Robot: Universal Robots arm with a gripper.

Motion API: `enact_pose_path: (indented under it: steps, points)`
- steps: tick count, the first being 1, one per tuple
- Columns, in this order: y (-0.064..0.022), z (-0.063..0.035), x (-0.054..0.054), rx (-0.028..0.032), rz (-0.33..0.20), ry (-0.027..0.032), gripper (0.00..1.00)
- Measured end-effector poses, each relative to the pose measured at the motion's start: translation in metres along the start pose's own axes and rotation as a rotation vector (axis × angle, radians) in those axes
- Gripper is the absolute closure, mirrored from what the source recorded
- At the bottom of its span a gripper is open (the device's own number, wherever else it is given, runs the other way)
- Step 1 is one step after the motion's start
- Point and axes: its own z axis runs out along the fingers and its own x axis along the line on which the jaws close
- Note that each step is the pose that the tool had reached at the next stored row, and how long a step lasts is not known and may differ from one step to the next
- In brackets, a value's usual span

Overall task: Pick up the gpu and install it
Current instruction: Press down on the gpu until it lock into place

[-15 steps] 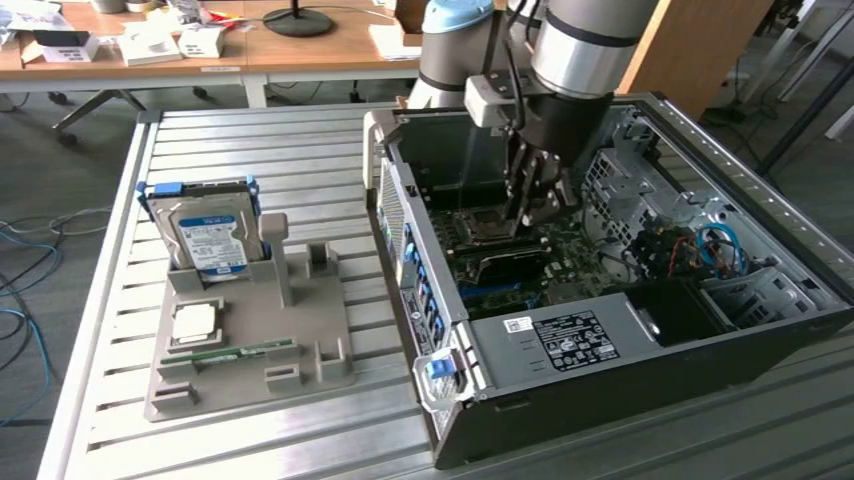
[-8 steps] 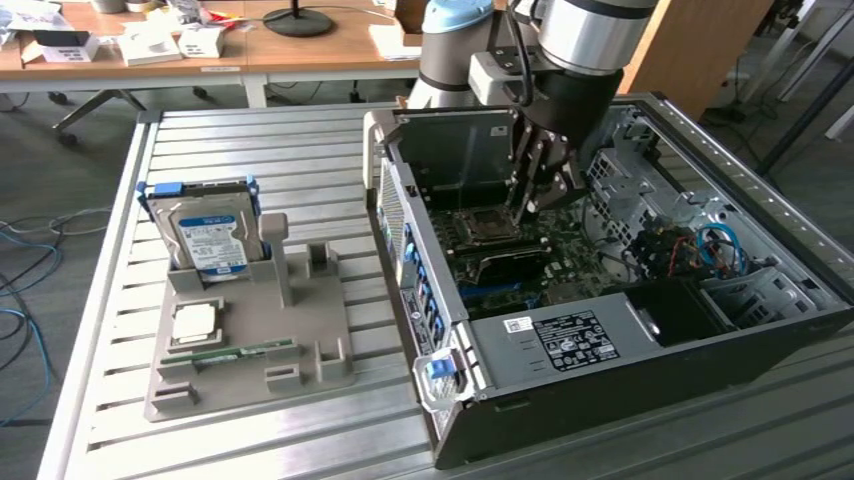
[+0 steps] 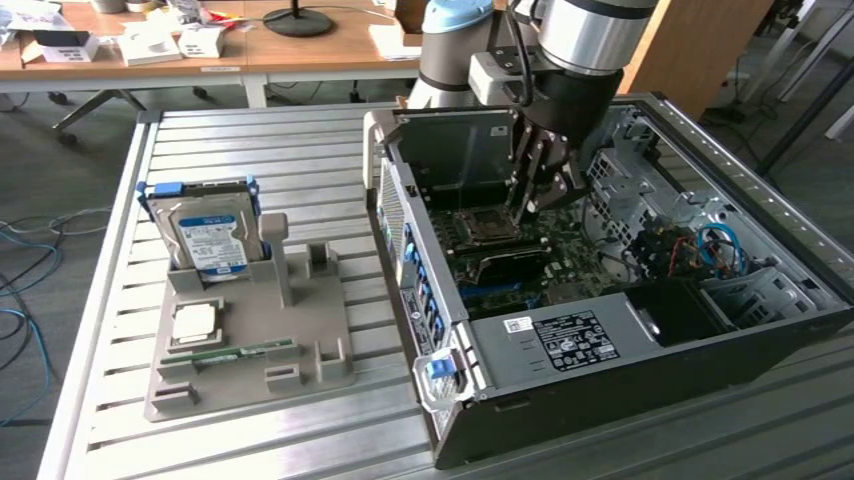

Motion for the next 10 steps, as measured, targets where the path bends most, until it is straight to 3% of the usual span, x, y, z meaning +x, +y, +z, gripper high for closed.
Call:
enact_pose_path:
  steps: [6, 10]
  points:
    - [0.0, 0.0, 0.0, 0.0, 0.0, -0.0001, 0.67]
    - [0.0, 0.0, 0.0, 0.0, 0.0, 0.0, 0.8]
